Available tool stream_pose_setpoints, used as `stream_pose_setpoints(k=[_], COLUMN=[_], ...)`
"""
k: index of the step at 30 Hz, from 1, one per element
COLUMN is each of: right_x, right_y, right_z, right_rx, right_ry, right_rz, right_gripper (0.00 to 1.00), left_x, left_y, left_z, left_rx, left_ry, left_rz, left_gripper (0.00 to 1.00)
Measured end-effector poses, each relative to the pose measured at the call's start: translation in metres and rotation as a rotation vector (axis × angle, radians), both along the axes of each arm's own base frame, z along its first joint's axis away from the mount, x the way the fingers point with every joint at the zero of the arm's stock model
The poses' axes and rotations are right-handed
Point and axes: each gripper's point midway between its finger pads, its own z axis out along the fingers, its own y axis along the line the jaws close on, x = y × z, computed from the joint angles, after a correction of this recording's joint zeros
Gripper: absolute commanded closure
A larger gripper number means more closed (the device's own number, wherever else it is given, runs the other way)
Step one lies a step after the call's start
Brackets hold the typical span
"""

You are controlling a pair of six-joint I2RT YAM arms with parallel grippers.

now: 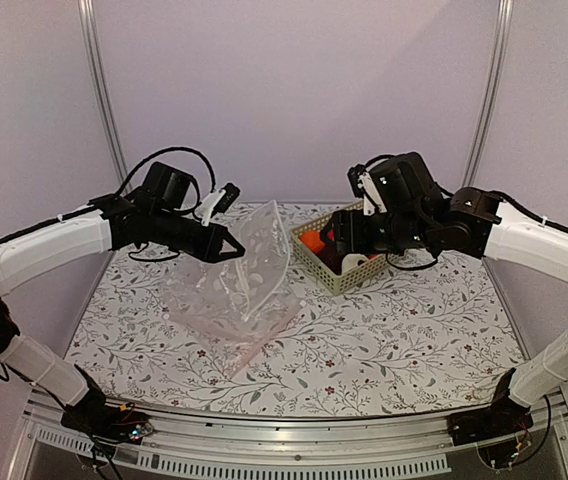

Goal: Place the food in the zip-top bag and seal the zipper
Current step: Pick up the fake vegetable from the bin.

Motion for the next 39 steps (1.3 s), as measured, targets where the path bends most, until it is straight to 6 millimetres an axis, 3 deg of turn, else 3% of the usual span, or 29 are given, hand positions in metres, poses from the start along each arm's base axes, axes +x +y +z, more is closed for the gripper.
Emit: stream_pose_setpoints(k=[5,9,17,21,27,33,39], right_x=[0.034,0.061,0.097,0.113,0.137,0.139,0.148], right_y=[-0.042,-0.070,-0.101,-0.100,-0.083,-0.080,-0.070], right_z=[-0.023,-0.056,-0.107,-0.116,-0.134,-0.172,-0.188], right_rx=[-0.090,-0.185,-0.294,-0.306,-0.358,-0.432,-0.450], right_ry=[0.044,0.105,0.201,0.211,0.208,0.265,0.283], right_rz=[-0.114,-0.181,-0.241,-0.238,-0.185,-0.137,-0.102], right_gripper=[0.26,0.24,0.22,0.24,0.28,0.27,0.25], left_x=[0.005,0.006,0.005,0.006,0.006,0.008,0.009], left_y=[0.009,0.008,0.012,0.012,0.013,0.015,0.016], left_z=[-0.009,-0.006,-0.004,-0.004,-0.005,-0.005,-0.005], left_rx=[-0.021,-0.035,-0.037,-0.037,-0.035,-0.032,-0.033], left_ry=[0.027,0.023,0.013,0.013,0.012,0.010,0.011], left_rz=[0.010,0.005,0.011,0.011,0.014,0.024,0.025], left_gripper=[1.00,1.00,1.00,1.00,1.00,1.00,1.00])
